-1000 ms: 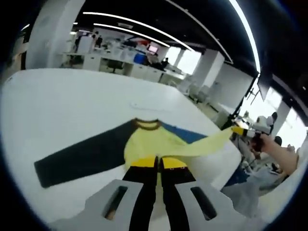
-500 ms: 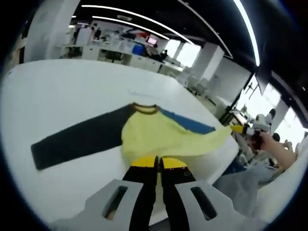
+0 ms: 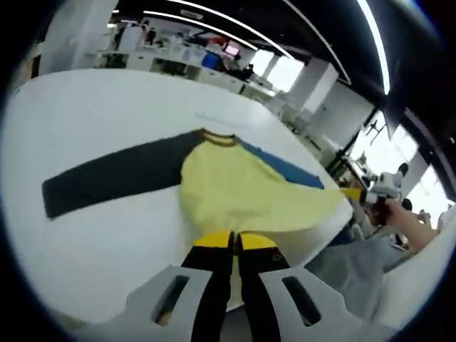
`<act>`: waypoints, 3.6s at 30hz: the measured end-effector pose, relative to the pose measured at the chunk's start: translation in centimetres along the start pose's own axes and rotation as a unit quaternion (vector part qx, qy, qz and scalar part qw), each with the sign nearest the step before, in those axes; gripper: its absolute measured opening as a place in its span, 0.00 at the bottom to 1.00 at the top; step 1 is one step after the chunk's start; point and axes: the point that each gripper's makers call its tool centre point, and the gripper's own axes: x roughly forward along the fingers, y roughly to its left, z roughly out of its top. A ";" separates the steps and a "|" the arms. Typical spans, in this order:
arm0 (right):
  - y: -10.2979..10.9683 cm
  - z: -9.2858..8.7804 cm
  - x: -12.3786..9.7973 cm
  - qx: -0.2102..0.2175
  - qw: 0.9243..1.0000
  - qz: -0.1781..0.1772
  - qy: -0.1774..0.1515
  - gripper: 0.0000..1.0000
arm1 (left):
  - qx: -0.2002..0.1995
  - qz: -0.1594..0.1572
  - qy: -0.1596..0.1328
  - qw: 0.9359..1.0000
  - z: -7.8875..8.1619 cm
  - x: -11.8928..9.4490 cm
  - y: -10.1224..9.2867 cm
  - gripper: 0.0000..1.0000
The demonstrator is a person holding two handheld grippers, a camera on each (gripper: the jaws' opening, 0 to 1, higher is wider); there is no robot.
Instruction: Fold the garment on the visible template until the final outline fits inside the template.
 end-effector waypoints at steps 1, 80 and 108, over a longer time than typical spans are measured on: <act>0.0 -0.3 0.0 0.002 1.000 -0.001 0.003 0.03 | -0.001 0.001 0.004 1.000 -0.4 0.1 0.1 0.00; -1.2 -14.0 1.1 -0.041 0.975 -0.017 0.217 0.04 | 0.161 -0.034 0.226 0.960 -11.9 2.0 3.7 0.00; -1.2 -15.0 1.3 -0.095 0.958 -0.018 0.268 0.04 | 0.180 -0.034 0.264 0.947 -13.4 2.1 3.9 0.00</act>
